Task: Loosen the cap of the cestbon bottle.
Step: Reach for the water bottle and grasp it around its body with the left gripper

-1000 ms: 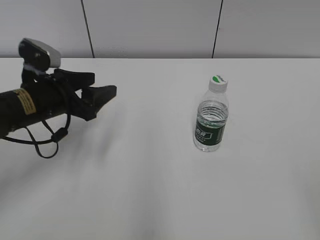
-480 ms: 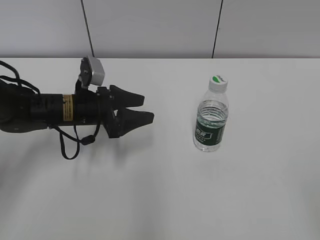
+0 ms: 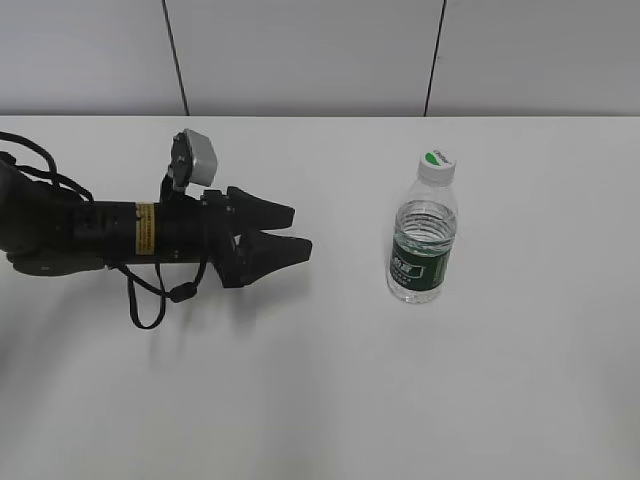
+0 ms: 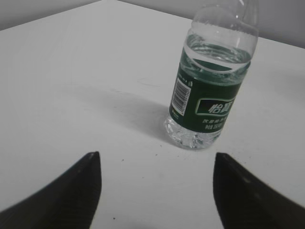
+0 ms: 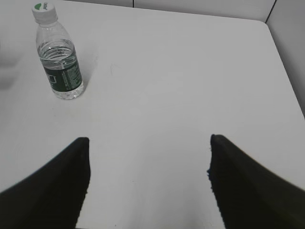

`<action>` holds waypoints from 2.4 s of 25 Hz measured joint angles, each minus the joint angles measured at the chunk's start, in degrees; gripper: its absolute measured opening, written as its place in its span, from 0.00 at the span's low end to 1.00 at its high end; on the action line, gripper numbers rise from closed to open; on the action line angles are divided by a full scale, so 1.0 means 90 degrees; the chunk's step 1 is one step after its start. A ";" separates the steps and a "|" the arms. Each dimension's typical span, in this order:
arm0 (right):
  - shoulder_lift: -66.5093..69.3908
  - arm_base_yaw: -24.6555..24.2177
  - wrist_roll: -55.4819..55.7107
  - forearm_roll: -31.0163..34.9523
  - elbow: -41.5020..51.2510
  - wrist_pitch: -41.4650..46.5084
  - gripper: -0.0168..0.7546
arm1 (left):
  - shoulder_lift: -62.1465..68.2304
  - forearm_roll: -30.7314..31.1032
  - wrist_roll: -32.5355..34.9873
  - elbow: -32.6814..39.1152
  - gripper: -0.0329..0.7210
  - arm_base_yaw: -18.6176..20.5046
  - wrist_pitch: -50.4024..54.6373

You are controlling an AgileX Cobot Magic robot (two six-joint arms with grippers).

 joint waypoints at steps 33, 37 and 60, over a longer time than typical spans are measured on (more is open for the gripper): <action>0.0000 0.0000 0.0000 0.0000 0.0000 0.0000 0.79 | 0.1434 -0.0570 -0.0308 -0.2265 0.95 -0.1749 0.0830; 0.0000 0.0000 0.0000 0.0000 0.0000 0.0000 0.79 | 0.1445 -0.0572 -0.0320 -0.2460 0.95 -0.1858 0.0851; 0.0000 0.0000 0.0000 0.0000 0.0000 0.0000 0.79 | 0.1901 -0.1046 -0.0342 -0.2861 0.88 -0.2118 0.0449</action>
